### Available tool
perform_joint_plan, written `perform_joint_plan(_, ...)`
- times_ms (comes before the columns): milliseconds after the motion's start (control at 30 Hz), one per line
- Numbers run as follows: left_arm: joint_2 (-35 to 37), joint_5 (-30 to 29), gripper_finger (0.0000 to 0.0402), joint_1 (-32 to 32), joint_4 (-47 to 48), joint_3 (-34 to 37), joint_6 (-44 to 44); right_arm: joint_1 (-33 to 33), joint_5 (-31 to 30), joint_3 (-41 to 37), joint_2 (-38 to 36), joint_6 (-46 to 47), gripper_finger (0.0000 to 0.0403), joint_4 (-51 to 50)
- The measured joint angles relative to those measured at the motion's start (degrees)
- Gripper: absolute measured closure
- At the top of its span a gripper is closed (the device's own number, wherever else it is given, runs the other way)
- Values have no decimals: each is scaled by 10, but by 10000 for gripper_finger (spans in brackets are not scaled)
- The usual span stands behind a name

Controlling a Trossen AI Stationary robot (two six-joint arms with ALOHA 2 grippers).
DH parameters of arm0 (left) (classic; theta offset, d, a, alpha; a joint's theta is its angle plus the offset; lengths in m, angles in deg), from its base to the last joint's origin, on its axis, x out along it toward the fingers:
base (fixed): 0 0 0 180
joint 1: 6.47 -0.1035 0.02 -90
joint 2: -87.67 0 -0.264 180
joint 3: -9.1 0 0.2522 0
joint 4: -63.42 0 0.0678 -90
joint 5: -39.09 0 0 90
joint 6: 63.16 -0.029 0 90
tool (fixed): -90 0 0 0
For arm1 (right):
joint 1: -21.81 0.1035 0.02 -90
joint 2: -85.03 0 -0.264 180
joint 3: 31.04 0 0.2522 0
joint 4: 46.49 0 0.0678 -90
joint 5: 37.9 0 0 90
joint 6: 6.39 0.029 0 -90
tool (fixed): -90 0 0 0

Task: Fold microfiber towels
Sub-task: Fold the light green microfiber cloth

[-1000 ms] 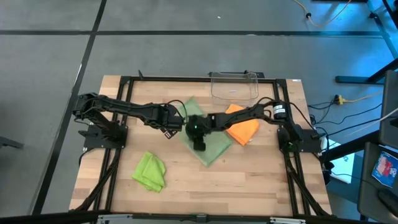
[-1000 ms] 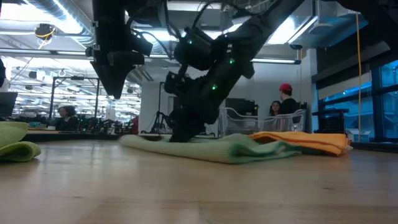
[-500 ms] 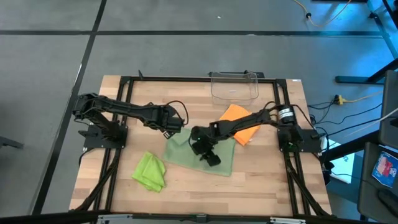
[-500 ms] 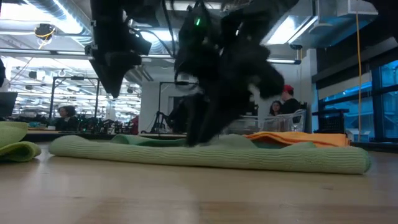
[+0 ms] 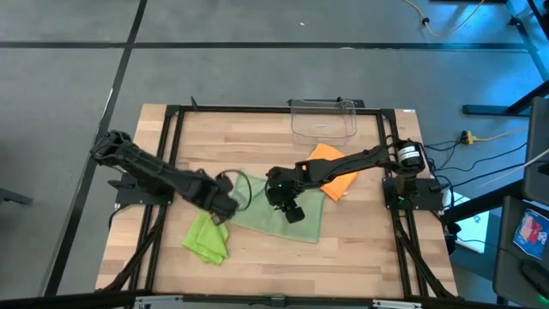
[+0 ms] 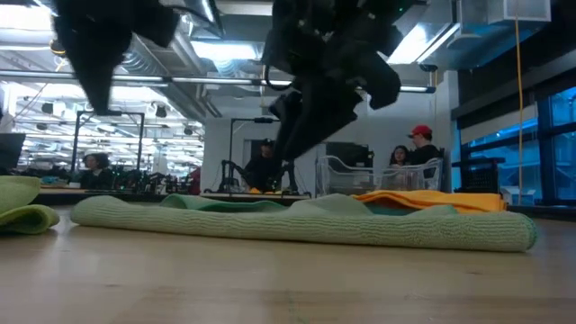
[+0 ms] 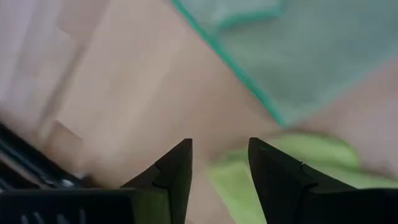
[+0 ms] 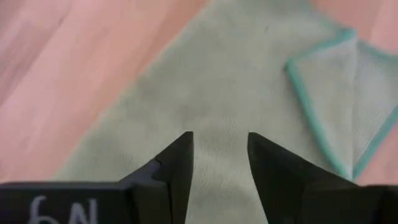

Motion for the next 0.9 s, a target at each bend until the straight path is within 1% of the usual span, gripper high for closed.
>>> perform_joint_plan(67,2,14,259,20,18,0,42,0,0,1,4,27,249,48)
perform_joint_plan(200,14,49,268,53,109,2,151,0,0,3,22,80,249,139)
perform_joint_plan(367,53,75,277,107,109,21,205,-1,3,2,71,108,249,181)
perform_joint_plan(500,76,68,280,143,109,22,216,-1,23,0,106,134,249,236)
perform_joint_plan(633,87,24,280,162,99,22,218,-2,28,2,120,141,249,277)
perform_joint_plan(700,87,10,280,165,82,22,218,-5,24,1,124,140,249,276)
perform_joint_plan(900,87,5,280,167,49,22,218,-28,23,1,125,145,249,279)
